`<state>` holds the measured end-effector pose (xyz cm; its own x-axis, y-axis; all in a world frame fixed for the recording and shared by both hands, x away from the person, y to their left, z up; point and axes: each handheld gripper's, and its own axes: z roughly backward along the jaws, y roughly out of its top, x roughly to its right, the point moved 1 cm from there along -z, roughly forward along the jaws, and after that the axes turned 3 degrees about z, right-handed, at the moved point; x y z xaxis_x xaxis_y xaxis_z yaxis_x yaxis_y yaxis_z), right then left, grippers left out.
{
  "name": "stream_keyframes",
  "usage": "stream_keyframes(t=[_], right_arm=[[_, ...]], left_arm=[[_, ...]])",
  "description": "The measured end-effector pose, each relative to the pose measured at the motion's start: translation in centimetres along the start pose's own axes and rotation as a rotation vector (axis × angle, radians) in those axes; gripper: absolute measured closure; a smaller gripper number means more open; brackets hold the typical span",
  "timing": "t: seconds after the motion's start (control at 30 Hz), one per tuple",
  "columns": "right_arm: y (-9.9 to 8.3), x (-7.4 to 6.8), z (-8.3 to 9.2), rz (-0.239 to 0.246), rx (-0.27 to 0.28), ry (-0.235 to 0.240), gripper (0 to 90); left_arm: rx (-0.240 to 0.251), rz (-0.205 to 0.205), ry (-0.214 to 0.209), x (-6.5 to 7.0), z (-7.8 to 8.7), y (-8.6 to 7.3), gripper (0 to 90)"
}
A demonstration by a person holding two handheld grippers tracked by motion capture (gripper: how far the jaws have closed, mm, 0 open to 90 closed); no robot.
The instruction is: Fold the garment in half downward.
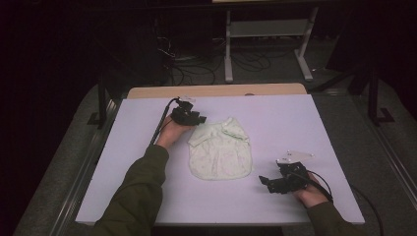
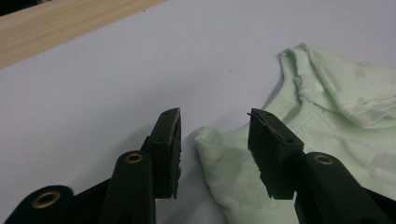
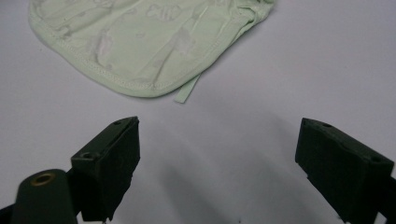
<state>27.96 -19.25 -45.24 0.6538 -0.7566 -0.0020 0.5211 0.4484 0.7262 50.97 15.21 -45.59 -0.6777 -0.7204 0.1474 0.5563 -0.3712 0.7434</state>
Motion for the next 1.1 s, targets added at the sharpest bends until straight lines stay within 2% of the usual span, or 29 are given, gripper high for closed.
stream_keyframes(t=[0.4,0.73,0.93,1.1], right_arm=[[0.0,0.0,0.0,0.006,-0.002,-0.001,13.5],[0.2,0.1,-0.1,0.009,0.0,-0.002,13.4],[0.7,0.2,-0.4,0.02,-0.001,0.003,13.4],[1.1,0.4,-0.6,0.014,0.008,0.0,13.2]], left_arm=[[-0.032,0.007,-0.024,-0.1,-0.5,-0.5,64.0],[-0.031,0.01,-0.037,-0.2,-0.4,-0.7,76.6],[-0.03,0.017,-0.061,-0.3,-0.4,-0.8,85.5],[-0.023,0.024,-0.067,-0.3,-0.4,-1.0,87.7]])
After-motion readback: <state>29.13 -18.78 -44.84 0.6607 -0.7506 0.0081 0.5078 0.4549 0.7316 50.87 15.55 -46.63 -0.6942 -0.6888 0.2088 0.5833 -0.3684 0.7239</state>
